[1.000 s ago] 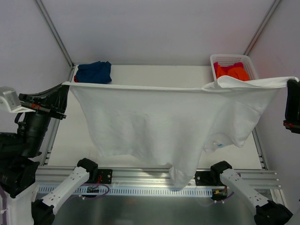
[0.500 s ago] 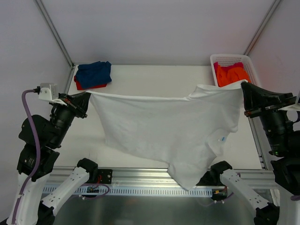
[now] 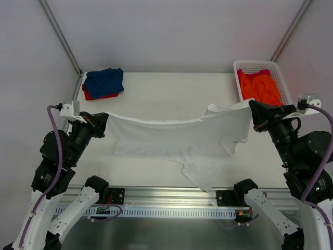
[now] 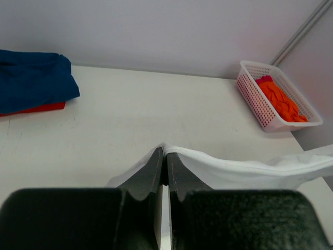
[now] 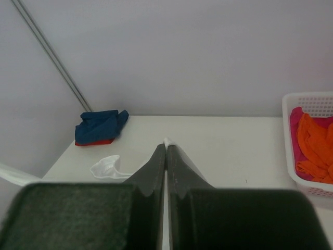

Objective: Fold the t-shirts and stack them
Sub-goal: Flatten the tshirt out

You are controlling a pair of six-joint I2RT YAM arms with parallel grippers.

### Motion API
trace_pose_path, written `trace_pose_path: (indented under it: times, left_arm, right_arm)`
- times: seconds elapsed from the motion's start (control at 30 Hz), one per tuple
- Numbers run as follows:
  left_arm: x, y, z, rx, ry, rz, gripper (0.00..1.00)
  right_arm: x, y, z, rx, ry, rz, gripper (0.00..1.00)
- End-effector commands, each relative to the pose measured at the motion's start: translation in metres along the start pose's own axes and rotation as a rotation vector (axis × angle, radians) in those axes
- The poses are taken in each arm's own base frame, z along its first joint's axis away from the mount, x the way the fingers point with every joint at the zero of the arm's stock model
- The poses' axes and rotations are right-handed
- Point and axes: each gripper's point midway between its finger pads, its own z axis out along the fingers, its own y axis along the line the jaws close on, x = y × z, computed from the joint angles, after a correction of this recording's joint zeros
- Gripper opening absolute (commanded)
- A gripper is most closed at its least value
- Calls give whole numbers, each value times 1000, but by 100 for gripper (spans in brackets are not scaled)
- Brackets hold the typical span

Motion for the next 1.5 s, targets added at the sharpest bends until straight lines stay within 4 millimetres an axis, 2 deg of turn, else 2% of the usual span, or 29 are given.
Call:
trace_pose_path:
  times: [0.0, 0.27, 0.3, 0.4, 0.43, 0.63, 0.73, 0.87, 1.1, 1.3, 1.4, 1.47]
  left_arm:
    - [0, 0, 0, 5, -24, -26, 0]
    - [27, 18, 8, -72, 17, -29, 0]
    - [31, 23, 10, -91, 25, -27, 0]
    - [38, 26, 13, -106, 36, -27, 0]
    - [43, 30, 16, -119, 43, -25, 0]
    - [62, 44, 29, -178, 56, -12, 0]
    - [70, 49, 41, -201, 67, -1, 0]
    - [69, 55, 54, -241, 38, -19, 0]
    - [80, 64, 83, -300, 42, -21, 0]
    - [95, 75, 111, -357, 47, -7, 0]
    - [105, 79, 123, -379, 65, 9, 0]
    - [103, 81, 131, -390, 47, 16, 0]
  right_arm:
    - [-11, 1, 9, 12, -38, 25, 0]
    - [16, -6, 44, 45, 35, -3, 0]
    - [26, -8, 53, 54, 63, -8, 0]
    - [38, -11, 66, 64, 85, -17, 0]
    - [49, -13, 74, 74, 114, -24, 0]
    - [79, -23, 104, 108, 170, -57, 0]
    - [91, -27, 121, 123, 192, -75, 0]
    - [109, -33, 144, 149, 227, -105, 0]
    - [133, -45, 177, 190, 270, -157, 0]
    - [155, -55, 209, 226, 308, -201, 0]
    - [158, -59, 223, 243, 310, -226, 0]
    - [171, -64, 234, 259, 332, -240, 0]
